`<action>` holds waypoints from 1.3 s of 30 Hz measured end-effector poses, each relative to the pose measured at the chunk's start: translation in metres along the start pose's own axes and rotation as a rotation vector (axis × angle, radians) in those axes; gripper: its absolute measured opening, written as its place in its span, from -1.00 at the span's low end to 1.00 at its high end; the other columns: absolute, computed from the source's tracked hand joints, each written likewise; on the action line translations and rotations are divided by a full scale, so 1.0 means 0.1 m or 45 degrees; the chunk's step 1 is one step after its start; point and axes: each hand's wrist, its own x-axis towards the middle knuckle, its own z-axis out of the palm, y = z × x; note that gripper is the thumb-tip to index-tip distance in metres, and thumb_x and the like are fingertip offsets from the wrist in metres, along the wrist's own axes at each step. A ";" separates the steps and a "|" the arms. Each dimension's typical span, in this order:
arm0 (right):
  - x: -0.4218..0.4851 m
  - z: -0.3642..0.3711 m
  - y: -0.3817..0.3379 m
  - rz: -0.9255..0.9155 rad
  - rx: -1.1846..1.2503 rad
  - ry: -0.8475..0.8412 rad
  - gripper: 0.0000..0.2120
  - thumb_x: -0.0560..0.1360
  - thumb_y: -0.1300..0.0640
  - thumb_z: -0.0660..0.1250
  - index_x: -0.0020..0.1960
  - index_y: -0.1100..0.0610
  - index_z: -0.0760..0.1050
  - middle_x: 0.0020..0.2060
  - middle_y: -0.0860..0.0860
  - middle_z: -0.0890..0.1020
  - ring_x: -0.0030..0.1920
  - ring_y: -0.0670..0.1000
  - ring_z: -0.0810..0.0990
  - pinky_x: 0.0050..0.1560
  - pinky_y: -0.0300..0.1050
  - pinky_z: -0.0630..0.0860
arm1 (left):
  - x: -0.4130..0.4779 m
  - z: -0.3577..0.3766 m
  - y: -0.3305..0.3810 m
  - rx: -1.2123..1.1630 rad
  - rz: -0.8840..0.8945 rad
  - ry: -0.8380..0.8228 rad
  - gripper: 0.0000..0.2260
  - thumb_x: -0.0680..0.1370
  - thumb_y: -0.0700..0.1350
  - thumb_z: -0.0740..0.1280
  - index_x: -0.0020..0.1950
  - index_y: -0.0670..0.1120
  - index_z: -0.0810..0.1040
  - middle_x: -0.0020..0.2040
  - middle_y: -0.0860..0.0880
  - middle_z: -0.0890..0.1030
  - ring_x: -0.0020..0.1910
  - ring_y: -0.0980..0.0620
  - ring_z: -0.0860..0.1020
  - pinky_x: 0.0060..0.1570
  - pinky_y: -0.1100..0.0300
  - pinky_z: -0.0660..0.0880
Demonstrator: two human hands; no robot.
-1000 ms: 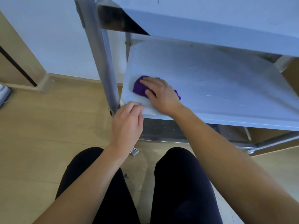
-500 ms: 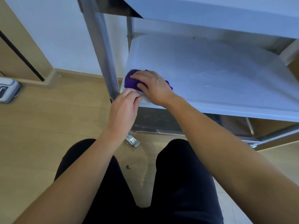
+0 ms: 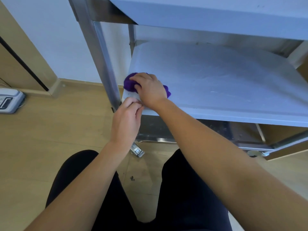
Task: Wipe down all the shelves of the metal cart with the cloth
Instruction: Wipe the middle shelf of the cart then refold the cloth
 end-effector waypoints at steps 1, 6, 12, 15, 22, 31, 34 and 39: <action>0.07 0.01 -0.02 0.024 -0.020 0.010 -0.65 0.64 0.09 0.08 0.40 -0.05 0.38 0.37 -0.09 0.42 0.36 0.07 0.33 0.31 -0.04 0.33 | 0.01 0.00 0.00 -0.001 -0.001 -0.005 -0.91 0.55 -0.23 0.38 -0.04 -0.20 0.67 -0.03 -0.01 0.60 -0.19 0.07 0.57 -0.18 0.27 0.48; 0.15 -0.12 0.36 0.150 -0.046 0.041 -0.64 0.64 0.03 0.08 0.41 -0.07 0.37 0.43 -0.11 0.37 0.40 0.08 0.30 0.34 -0.01 0.30 | 0.04 0.03 0.03 0.003 -0.053 0.026 -0.92 0.54 -0.22 0.38 -0.09 -0.19 0.66 -0.06 0.01 0.60 -0.23 0.04 0.57 -0.27 0.12 0.54; -0.06 -0.32 0.78 0.551 -0.146 0.178 -0.58 0.61 0.11 0.07 0.46 -0.01 0.30 0.45 -0.05 0.32 0.37 0.16 0.30 0.30 0.07 0.33 | 0.04 0.09 0.08 0.006 -0.039 0.031 -0.90 0.56 -0.22 0.35 -0.10 -0.20 0.65 -0.06 0.00 0.59 -0.21 0.04 0.58 -0.28 0.11 0.55; -0.17 -0.13 0.32 0.252 -0.184 0.120 -0.55 0.58 0.15 0.11 0.46 -0.01 0.29 0.43 -0.06 0.35 0.34 0.17 0.33 0.25 0.03 0.37 | 0.04 0.09 0.08 -0.007 -0.063 0.035 -0.91 0.55 -0.25 0.35 -0.10 -0.21 0.63 -0.06 -0.01 0.59 -0.21 0.01 0.57 -0.26 0.12 0.52; -0.32 -0.21 0.46 0.093 -0.062 0.112 -0.62 0.62 0.12 0.12 0.42 -0.05 0.38 0.39 -0.08 0.42 0.33 0.14 0.38 0.27 0.04 0.39 | 0.00 0.07 0.09 0.033 -0.068 0.027 -0.89 0.57 -0.19 0.34 -0.06 -0.20 0.64 -0.02 0.01 0.58 -0.18 0.05 0.57 -0.29 0.15 0.51; -0.51 -0.15 0.34 0.295 -0.175 0.232 -0.55 0.56 0.21 0.16 0.43 -0.01 0.36 0.40 -0.05 0.41 0.34 0.18 0.36 0.22 0.06 0.41 | 0.00 0.10 0.10 0.086 -0.083 0.031 -0.89 0.57 -0.20 0.31 -0.11 -0.18 0.60 -0.04 0.00 0.57 -0.17 0.00 0.56 -0.34 0.07 0.50; -0.51 -0.08 0.22 0.125 -0.119 0.190 -0.61 0.60 0.15 0.15 0.41 -0.01 0.40 0.37 -0.07 0.46 0.30 0.15 0.40 0.21 0.06 0.42 | 0.00 0.07 0.09 0.138 -0.055 0.026 -0.88 0.58 -0.19 0.30 -0.11 -0.18 0.60 -0.05 0.00 0.57 -0.21 -0.01 0.55 -0.39 0.08 0.46; -0.58 -0.34 0.67 0.264 -0.069 0.206 -0.63 0.60 0.11 0.16 0.40 -0.03 0.43 0.38 -0.07 0.45 0.29 0.16 0.41 0.23 0.03 0.37 | 0.05 0.13 0.31 0.462 -0.062 -0.071 -0.86 0.56 -0.17 0.25 -0.04 -0.19 0.57 -0.05 -0.08 0.54 -0.19 -0.09 0.54 -0.43 0.14 0.32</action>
